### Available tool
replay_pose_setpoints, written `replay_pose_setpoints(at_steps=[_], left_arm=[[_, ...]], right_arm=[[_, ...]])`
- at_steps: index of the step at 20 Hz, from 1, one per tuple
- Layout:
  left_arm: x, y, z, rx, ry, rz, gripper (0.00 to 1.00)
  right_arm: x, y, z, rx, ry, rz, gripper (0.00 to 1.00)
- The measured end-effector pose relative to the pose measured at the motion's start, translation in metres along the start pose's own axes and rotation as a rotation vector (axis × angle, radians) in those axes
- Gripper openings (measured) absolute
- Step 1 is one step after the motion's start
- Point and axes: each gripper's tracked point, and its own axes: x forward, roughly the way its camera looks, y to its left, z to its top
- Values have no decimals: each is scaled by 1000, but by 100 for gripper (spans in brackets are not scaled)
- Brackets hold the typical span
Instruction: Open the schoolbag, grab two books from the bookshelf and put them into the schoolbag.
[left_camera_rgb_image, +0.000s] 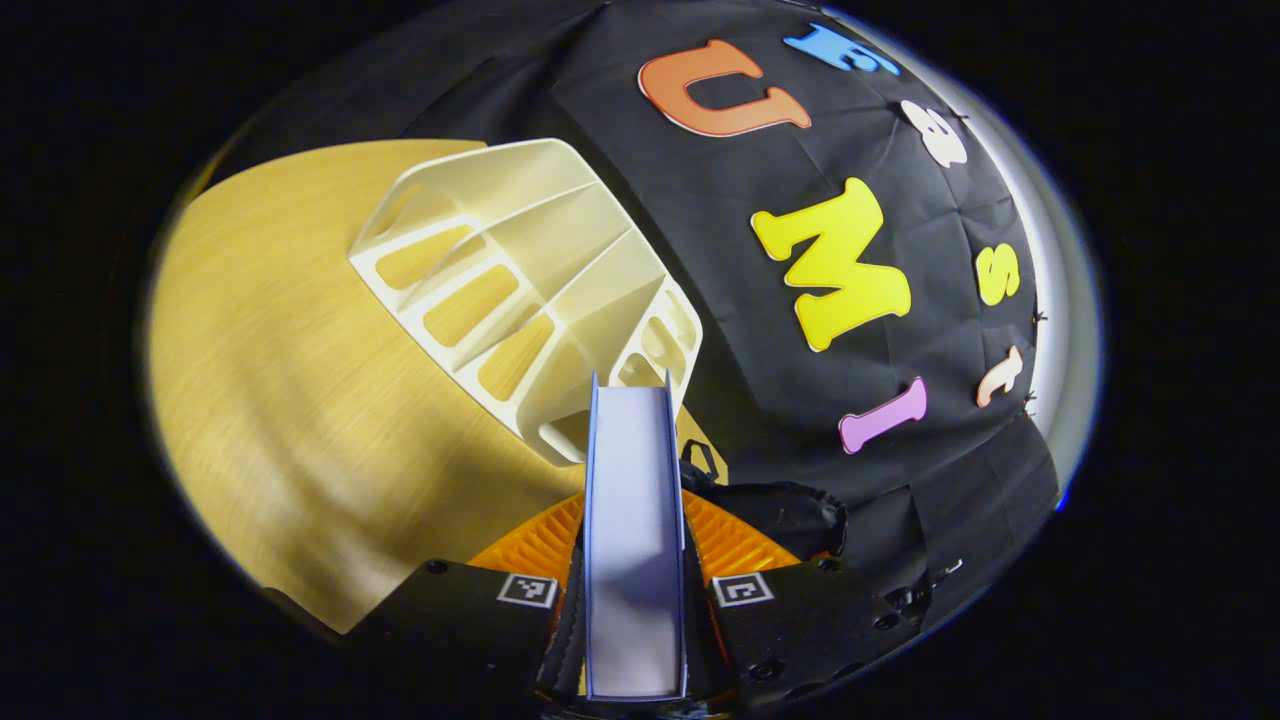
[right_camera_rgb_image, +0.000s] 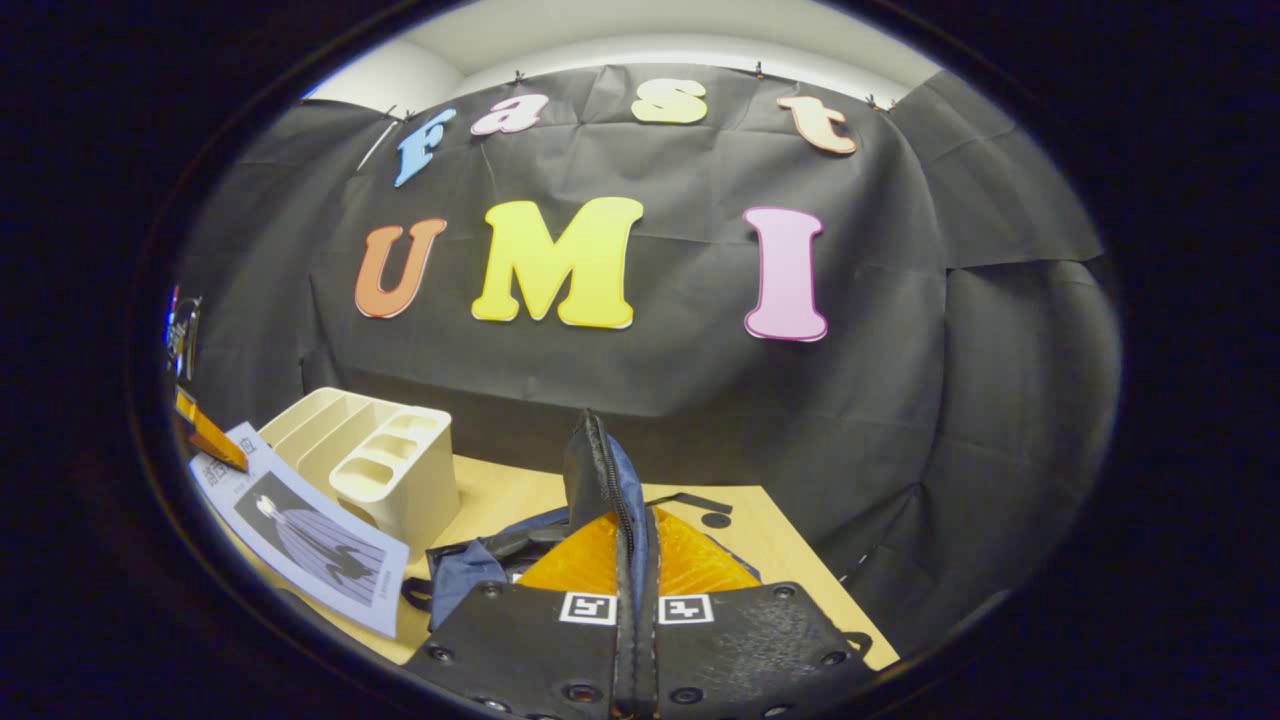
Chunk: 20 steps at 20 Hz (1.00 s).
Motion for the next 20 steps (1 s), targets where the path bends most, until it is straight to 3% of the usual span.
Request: replay_pose_setpoints(at_steps=[1,8,11,14,16,20], left_arm=[[8,-5,-6,-22,14,-19,42],[71,-47,-37,-50,34,-103,42],[101,-51,-52,-57,38,-87,42],[117,-46,-69,-11,54,-46,42],[121,-42,-74,76,36,3,42],[130,-52,-100,190,60,5,42]], right_arm=[[0,0,2,-3,-6,3,0],[0,-3,5,-9,-10,39,0],[-5,-4,5,-25,-23,51,1],[-6,-7,3,-31,-26,58,0],[-6,-8,2,-30,-25,66,0],[-6,-8,1,-27,-37,84,0]])
